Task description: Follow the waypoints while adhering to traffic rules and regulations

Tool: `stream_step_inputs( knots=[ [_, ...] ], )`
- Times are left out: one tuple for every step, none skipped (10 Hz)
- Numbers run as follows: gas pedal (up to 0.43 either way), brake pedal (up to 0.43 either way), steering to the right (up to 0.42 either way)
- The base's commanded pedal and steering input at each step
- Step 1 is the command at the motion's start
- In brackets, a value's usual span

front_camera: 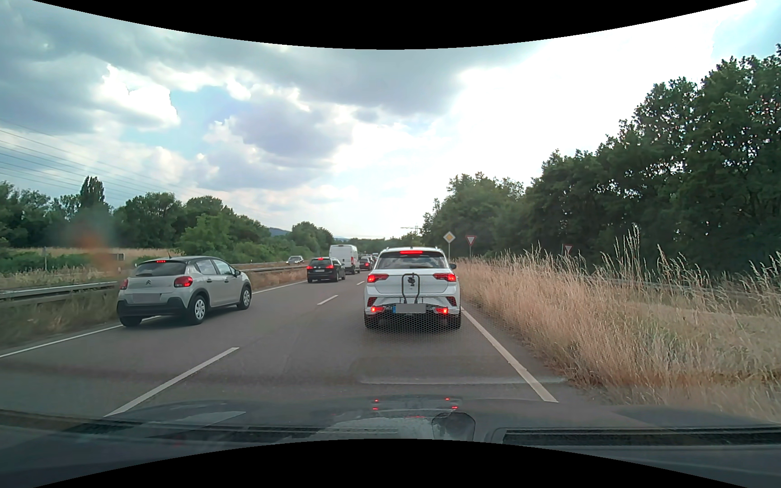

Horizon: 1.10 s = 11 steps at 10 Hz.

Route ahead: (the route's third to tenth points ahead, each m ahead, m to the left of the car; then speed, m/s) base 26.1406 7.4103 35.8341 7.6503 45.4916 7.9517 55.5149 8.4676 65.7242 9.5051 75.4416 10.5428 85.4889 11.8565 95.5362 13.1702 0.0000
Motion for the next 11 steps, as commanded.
stream_step_inputs(
  knots=[
    [0.0, 0.25, -0.016],
    [0.0, 0.25, -0.016],
    [0.0, 0.25, -0.016],
    [0.0, 0.25, -0.015],
    [0.0, 0.25, -0.016],
    [0.0, 0.25, -0.016],
    [0.0, 0.25, -0.015],
    [0.0, 0.25, -0.015],
    [0.0, 0.25, -0.016],
    [0.0, 0.25, -0.015],
    [0.0, 0.25, -0.015]
  ],
)
